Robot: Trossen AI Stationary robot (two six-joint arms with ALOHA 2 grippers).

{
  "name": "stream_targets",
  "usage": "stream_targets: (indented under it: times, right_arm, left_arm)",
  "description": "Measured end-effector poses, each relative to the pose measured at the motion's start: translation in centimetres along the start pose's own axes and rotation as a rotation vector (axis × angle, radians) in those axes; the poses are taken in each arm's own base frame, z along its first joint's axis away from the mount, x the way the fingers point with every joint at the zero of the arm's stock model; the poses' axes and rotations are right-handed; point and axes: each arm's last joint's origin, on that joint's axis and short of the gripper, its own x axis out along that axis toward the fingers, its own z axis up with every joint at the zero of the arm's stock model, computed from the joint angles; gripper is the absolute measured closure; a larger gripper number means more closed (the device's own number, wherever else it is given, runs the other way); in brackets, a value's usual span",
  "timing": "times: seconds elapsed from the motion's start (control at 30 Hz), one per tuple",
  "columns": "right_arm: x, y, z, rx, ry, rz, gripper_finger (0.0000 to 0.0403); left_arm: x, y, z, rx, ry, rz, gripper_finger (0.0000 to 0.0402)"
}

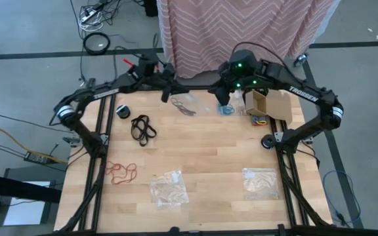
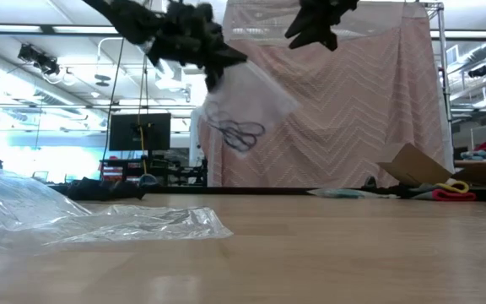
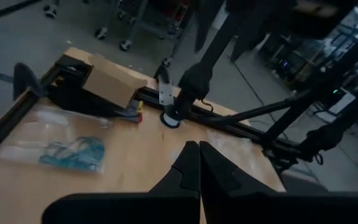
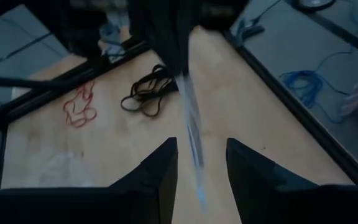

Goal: Sort rubber bands
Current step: Close the bottom center transparent zip bag

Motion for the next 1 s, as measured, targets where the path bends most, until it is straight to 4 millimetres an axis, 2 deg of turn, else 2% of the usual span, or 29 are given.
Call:
stream_targets:
  times: [0.33,0.57,0.63,0.7,0.8,0.9,1.0]
  right_arm:
    - [-1.8,0.2,0.1,0.083,-0.054,-0.046,0.0278]
    - [-3.5,0.6,0.1,0.100,-0.098,-0.044,0.0278]
    - [-3.9,0.6,0.1,0.101,-0.111,-0.059,0.0278]
    - [-4.2,0.6,0.1,0.102,-0.118,-0.079,0.0278]
    - [-4.4,0.5,-0.1,0.126,-0.105,-0.111,0.0278]
    - [-4.3,0.5,-0.3,0.145,-0.088,-0.117,0.0278]
    - [-4.3,0.5,-0.4,0.168,-0.081,-0.116,0.0277]
  left_arm:
    - [6.4,7.2,-3.1,-0.191,-0.018,-0.083,0.0401]
    - [10.6,11.5,-1.0,-0.172,-0.031,-0.108,0.0401]
    - [11.7,12.8,-0.9,-0.192,-0.013,-0.096,0.0401]
    - [12.9,14.5,-1.7,-0.251,0.031,-0.082,0.0400]
    - [14.4,16.7,-4.0,-0.369,0.124,-0.074,0.0390]
    - [15.2,17.7,-5.1,-0.414,0.167,-0.117,0.0372]
    - [15.3,17.5,-4.6,-0.396,0.161,-0.177,0.0349]
